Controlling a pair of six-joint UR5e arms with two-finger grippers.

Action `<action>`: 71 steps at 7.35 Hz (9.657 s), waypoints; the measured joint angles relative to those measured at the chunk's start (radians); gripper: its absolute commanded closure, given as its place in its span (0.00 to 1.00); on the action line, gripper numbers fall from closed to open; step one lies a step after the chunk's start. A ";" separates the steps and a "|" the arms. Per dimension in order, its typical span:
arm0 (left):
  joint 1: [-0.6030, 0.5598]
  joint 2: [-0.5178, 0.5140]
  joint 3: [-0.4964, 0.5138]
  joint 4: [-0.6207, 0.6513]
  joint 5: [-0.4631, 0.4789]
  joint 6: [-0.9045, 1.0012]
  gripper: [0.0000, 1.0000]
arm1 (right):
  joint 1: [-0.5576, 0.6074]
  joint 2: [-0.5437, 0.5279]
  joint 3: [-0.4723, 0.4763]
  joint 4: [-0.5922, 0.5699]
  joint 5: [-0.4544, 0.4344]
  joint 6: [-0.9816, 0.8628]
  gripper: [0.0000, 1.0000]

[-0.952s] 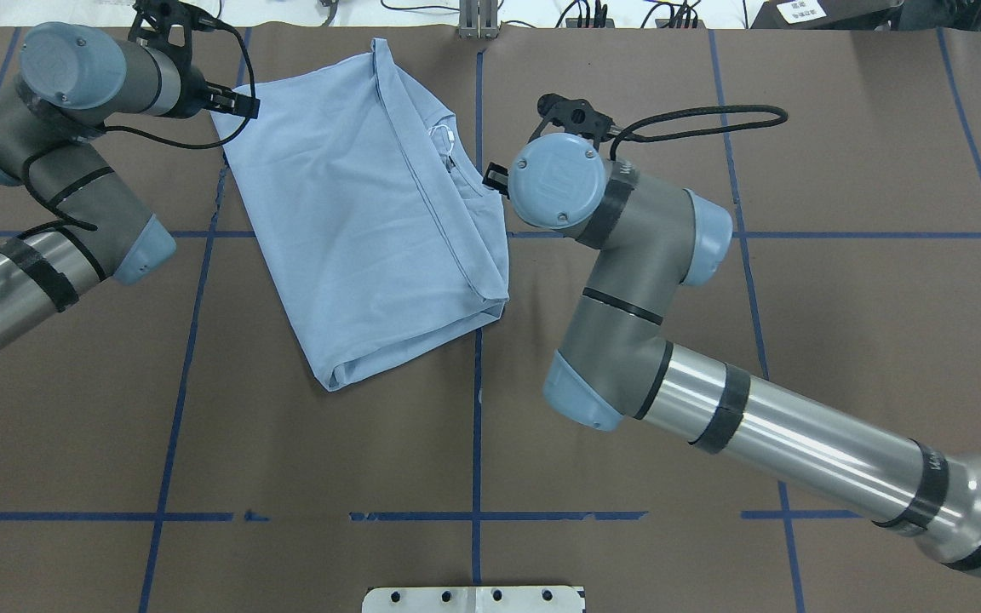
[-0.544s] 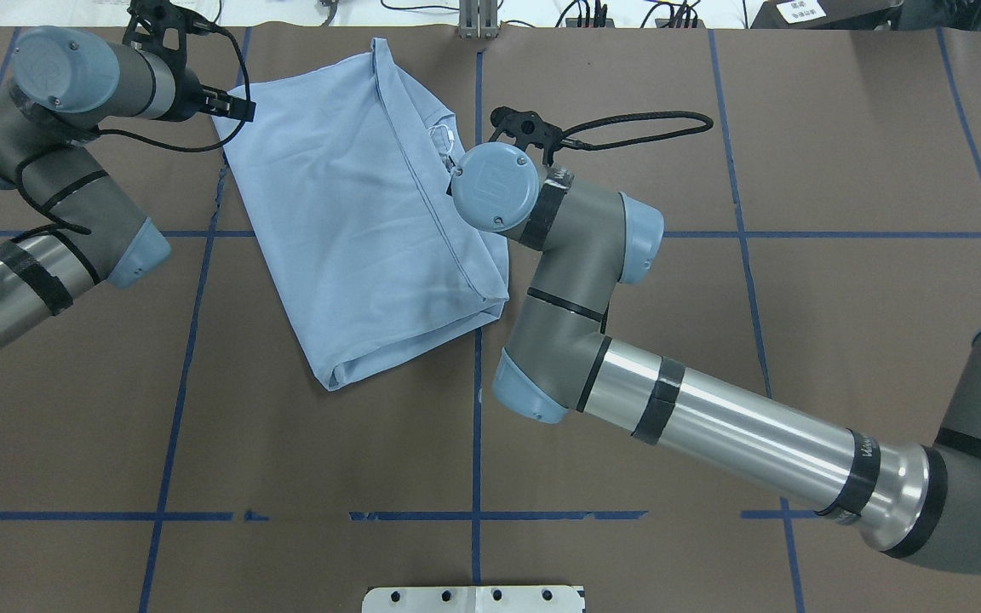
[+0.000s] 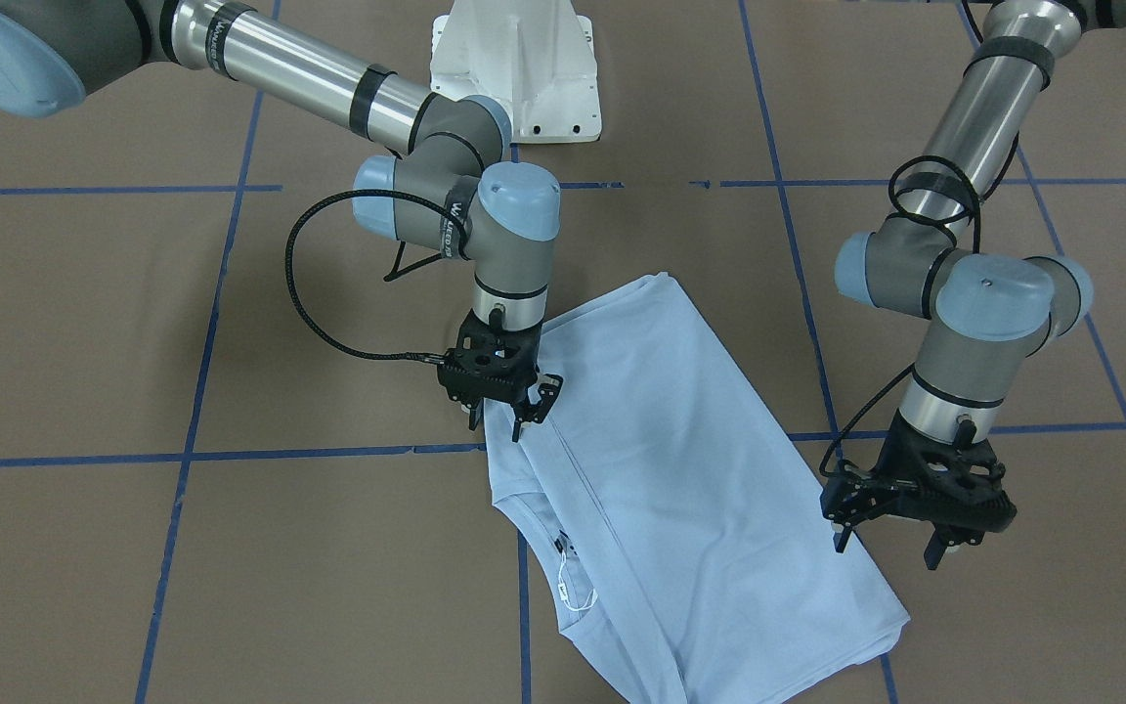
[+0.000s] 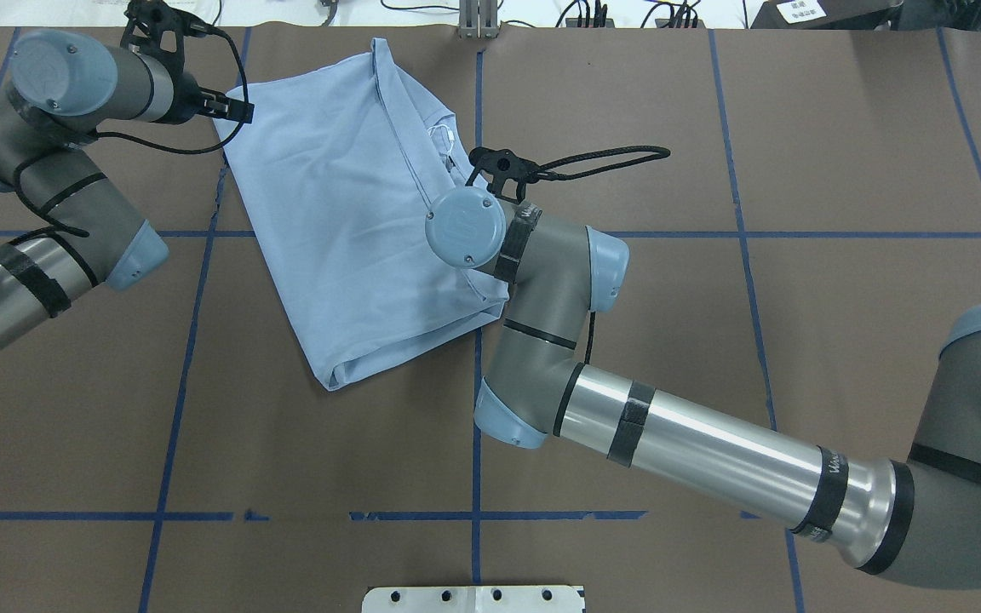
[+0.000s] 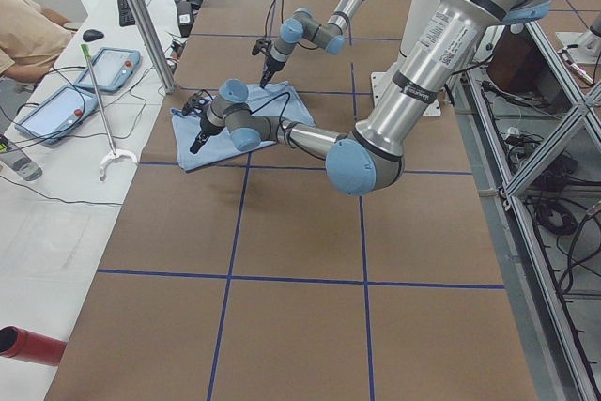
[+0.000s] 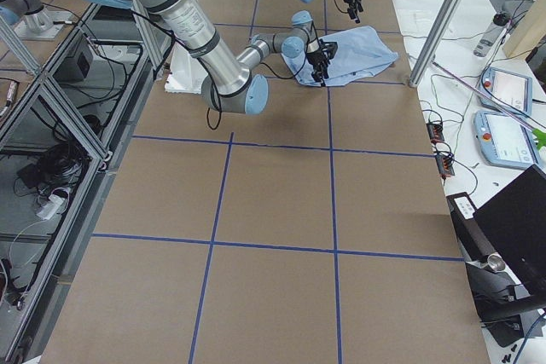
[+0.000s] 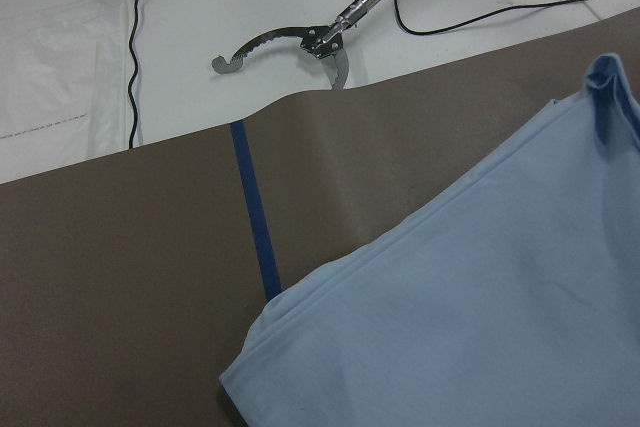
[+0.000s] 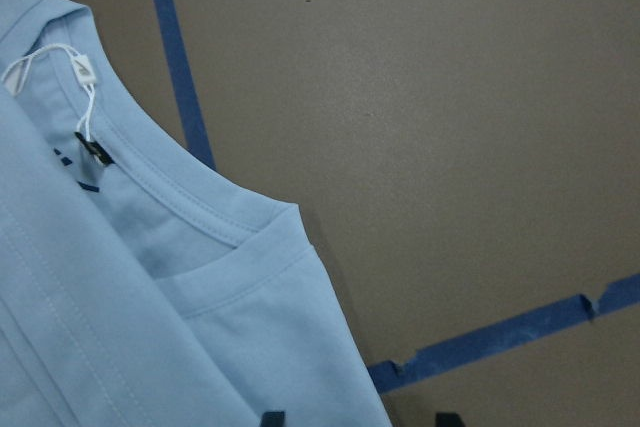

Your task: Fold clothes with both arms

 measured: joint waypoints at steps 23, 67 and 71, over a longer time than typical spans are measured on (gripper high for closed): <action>0.011 0.014 -0.023 -0.013 -0.002 -0.015 0.00 | -0.380 -0.486 0.748 -0.228 -0.244 -0.130 0.52; 0.023 0.038 -0.033 -0.046 -0.002 -0.047 0.00 | -0.097 -0.556 0.679 -0.290 -0.074 -0.437 0.02; 0.024 0.038 -0.037 -0.047 -0.002 -0.047 0.00 | -0.014 -0.285 0.444 -0.269 -0.027 -0.423 0.02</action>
